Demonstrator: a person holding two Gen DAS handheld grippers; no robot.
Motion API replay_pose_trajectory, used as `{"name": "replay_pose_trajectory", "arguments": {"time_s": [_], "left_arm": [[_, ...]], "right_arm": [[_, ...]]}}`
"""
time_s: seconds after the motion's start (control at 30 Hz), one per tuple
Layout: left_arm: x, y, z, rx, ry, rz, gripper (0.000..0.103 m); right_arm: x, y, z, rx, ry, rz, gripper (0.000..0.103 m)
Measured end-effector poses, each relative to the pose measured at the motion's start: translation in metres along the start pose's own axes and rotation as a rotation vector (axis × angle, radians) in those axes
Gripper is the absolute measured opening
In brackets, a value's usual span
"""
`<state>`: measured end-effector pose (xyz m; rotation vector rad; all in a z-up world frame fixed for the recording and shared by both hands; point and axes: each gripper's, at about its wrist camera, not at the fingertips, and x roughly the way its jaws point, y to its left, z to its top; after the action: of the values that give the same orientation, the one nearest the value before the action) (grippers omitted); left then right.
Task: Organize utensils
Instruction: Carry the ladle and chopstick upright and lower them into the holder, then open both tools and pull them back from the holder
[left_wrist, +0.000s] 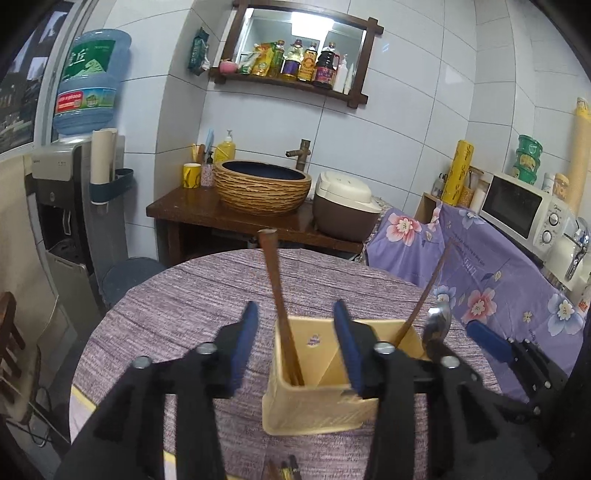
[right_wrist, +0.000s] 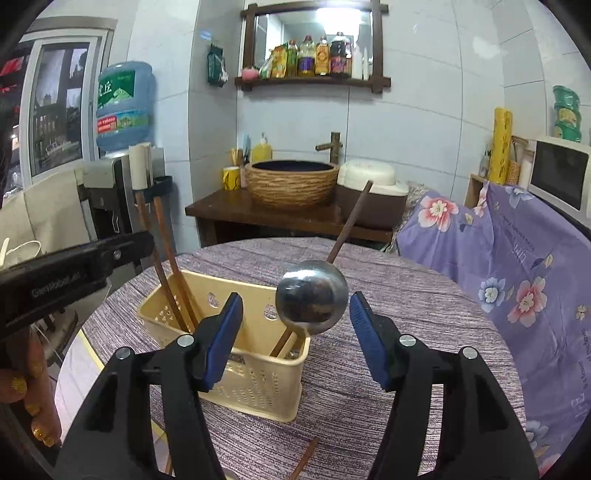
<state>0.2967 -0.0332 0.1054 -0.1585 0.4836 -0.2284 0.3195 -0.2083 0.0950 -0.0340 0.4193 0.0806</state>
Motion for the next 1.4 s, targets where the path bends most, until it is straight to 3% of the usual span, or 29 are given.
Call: {"name": "replay_pose_trajectory", "arguments": {"time_s": [0.27, 0.73, 0.97, 1.4], "left_arm": [[-0.026, 0.024, -0.06, 0.0, 0.103, 0.068, 0.046], [-0.041, 0.051, -0.167, -0.076, 0.316, 0.086, 0.046], [-0.037, 0.035, -0.191, -0.049, 0.376, 0.045, 0.045], [-0.033, 0.008, -0.203, 0.025, 0.409, 0.024, 0.045]], "right_arm": [[-0.039, -0.001, -0.04, 0.003, 0.053, -0.029, 0.061], [-0.051, -0.008, -0.145, 0.067, 0.306, -0.037, 0.061], [-0.048, -0.002, -0.178, 0.087, 0.389, -0.018, 0.061], [-0.036, 0.024, -0.193, 0.06, 0.481, -0.013, 0.061]]}}
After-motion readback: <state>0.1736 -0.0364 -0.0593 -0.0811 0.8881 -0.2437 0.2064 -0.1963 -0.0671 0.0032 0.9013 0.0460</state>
